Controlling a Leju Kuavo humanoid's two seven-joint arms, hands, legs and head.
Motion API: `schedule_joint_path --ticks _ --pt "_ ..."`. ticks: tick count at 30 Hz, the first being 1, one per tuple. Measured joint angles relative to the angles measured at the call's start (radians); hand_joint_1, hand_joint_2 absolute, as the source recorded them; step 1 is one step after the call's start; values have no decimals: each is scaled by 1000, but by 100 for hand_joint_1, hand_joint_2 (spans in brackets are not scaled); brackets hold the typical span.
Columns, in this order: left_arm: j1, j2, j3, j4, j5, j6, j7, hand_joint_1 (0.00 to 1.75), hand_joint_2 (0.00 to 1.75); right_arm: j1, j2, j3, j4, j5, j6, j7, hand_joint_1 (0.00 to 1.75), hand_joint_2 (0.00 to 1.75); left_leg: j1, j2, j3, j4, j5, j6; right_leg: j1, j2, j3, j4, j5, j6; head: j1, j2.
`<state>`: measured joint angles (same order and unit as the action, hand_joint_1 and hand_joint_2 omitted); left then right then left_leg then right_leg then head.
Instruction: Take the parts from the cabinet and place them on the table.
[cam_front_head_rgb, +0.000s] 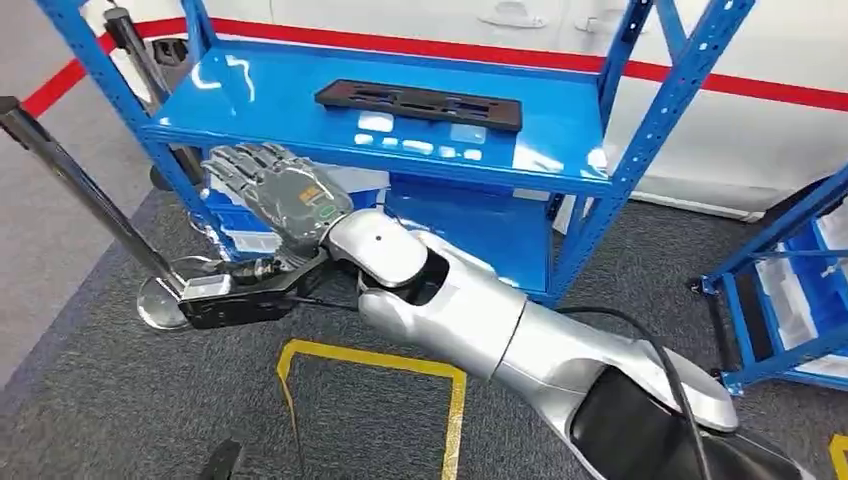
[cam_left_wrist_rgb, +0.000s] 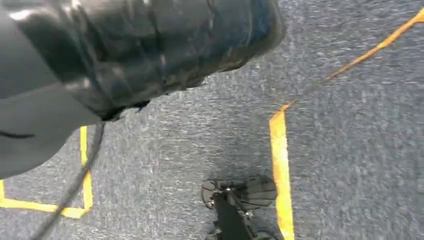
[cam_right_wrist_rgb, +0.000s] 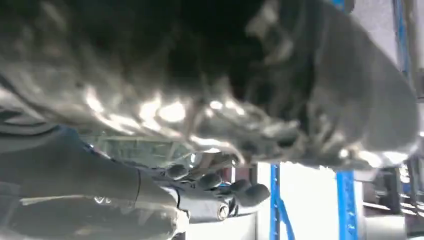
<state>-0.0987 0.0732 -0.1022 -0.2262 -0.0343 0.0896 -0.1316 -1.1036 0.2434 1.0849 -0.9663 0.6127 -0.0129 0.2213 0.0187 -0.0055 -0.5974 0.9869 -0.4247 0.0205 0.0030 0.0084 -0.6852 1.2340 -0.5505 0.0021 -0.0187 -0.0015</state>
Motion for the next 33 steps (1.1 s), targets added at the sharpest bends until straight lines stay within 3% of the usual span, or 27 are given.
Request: schedule_joint_path --ticks 1,2,3,5,6,7,10,11,12,13,15,16,17,19,20,21,22,23,25,26,27,28,30,31,32,33 --pt "1 0 -2 0 5 -7 2 0 0 5 0 0 2 8 18 0 0 0 -1 0 1 1 -3 0 -1 0 -38 58 -7 0 1 0" --pt "3 0 -2 0 11 -14 2 0 0 14 -1 0 4 19 35 0 0 0 -1 -1 5 1 -7 1 -1 0 -53 69 7 -1 1 0" --pt "7 0 -2 0 18 -18 3 0 0 23 -2 0 5 27 50 0 0 0 -2 -2 10 2 -12 0 -1 0 -44 34 42 -4 1 0" --pt "10 -1 -2 0 26 -24 5 0 0 28 -2 0 5 36 62 0 0 0 -3 -3 22 8 -24 -4 1 0 21 -123 138 -16 1 0" --pt "10 -3 -3 0 27 -25 5 0 0 28 -2 0 5 38 64 1 0 0 -2 -3 24 9 -30 -7 4 1 41 -176 143 -24 1 0" --pt "8 -3 -3 0 27 -26 5 0 0 26 -2 0 5 39 66 3 0 0 -13 -6 21 17 -37 -15 5 1 63 -207 129 -25 0 0" --pt "10 -3 -3 0 34 -26 11 0 0 30 -5 0 4 50 68 11 0 0 -6 -5 25 10 -40 -31 9 4 64 -205 120 -36 1 0" --pt "10 -3 -3 0 34 -26 11 0 0 30 -4 0 2 51 68 12 0 0 -6 -3 25 11 -48 -37 -1 3 77 -214 121 -40 0 0" --pt "11 -6 -3 0 34 -26 12 0 0 29 -3 0 2 56 68 14 0 0 -5 1 24 34 -54 -42 -2 3 88 -219 117 -45 -2 0" --pt "9 -6 -3 0 34 -26 13 0 0 25 -3 0 2 64 67 17 0 0 -4 1 -4 87 -74 -46 -2 2 94 -221 113 -51 -7 0" --pt "9 -6 -5 0 34 -23 15 0 0 28 -3 0 2 79 67 21 0 0 -3 1 -98 241 -120 -53 -1 1 107 -221 100 -56 -6 0" --pt "13 -6 -5 0 34 -22 19 0 0 33 -3 0 3 85 67 22 0 0 -3 1 -144 304 -127 -55 0 2 117 -221 91 -56 -6 0" --pt "17 -6 -5 0 34 -21 20 0 0 35 -4 0 3 88 67 24 0 0 -3 1 -166 313 -105 -55 0 3 128 -221 82 -56 -5 0" --pt "19 -7 -5 0 33 -18 22 0 0 34 -5 0 3 90 67 24 0 0 -3 1 -145 209 -6 -52 1 6 155 -221 62 -53 -6 0" --pt "18 -7 -5 0 33 -18 22 0 0 33 -5 0 3 91 67 24 0 0 -3 1 -111 116 58 -48 1 6 173 -221 50 -50 -6 0" --pt "18 -7 -5 0 33 -17 22 0 0 33 -5 0 3 91 67 24 0 0 -5 1 -89 46 90 -42 1 5 182 -222 37 -47 -5 0" --pt "16 -7 -6 0 34 -17 23 0 0 31 -7 0 4 91 67 24 0 0 -18 0 -74 49 70 -36 5 6 178 -225 32 -39 -3 0" --pt "14 -7 -6 0 33 -16 23 0 0 29 -6 0 3 93 67 24 0 0 -18 2 -54 14 45 -26 3 8 181 -226 28 -33 -6 0" --pt "15 -7 -6 0 32 -15 24 0 0 29 -6 0 3 102 69 24 0 0 -19 2 -53 8 30 -15 4 5 191 -223 29 -28 -4 0" --pt "17 -8 -6 0 33 -15 25 0 0 26 -5 0 2 106 69 25 0 0 -10 -1 -37 4 25 -9 8 6 198 -221 27 -24 -5 0" --pt "21 -8 -7 0 33 -15 26 0 0 26 -4 0 0 110 70 27 0 0 -6 0 -16 -7 18 -4 8 7 190 -194 24 -21 -3 0" --pt "20 -8 -7 0 33 -16 25 0 0 22 -5 0 0 116 71 27 0 0 -6 -1 -2 -9 11 -1 6 4 163 -129 20 -17 -1 0" --pt "15 -9 -8 0 37 -19 24 0 0 18 -2 0 0 131 76 27 0 0 -4 -2 15 -9 -6 3 1 3 56 24 -24 -6 -2 0" --pt "16 -9 -8 0 40 -24 20 0 0 19 -2 0 1 143 81 29 0 0 -4 -3 25 -9 -16 3 -2 3 11 73 -53 -3 -2 0" --pt "18 -10 -8 0 46 -27 19 0 0 19 -2 0 2 151 86 33 0 0 -3 -4 39 -9 -27 3 -4 2 -23 90 -64 -1 -2 0" --pt "20 -10 -8 0 48 -28 19 0 0 18 -1 0 2 160 88 40 0 0 -1 -5 56 -9 -38 1 -5 2 -36 68 -46 -1 -3 0"
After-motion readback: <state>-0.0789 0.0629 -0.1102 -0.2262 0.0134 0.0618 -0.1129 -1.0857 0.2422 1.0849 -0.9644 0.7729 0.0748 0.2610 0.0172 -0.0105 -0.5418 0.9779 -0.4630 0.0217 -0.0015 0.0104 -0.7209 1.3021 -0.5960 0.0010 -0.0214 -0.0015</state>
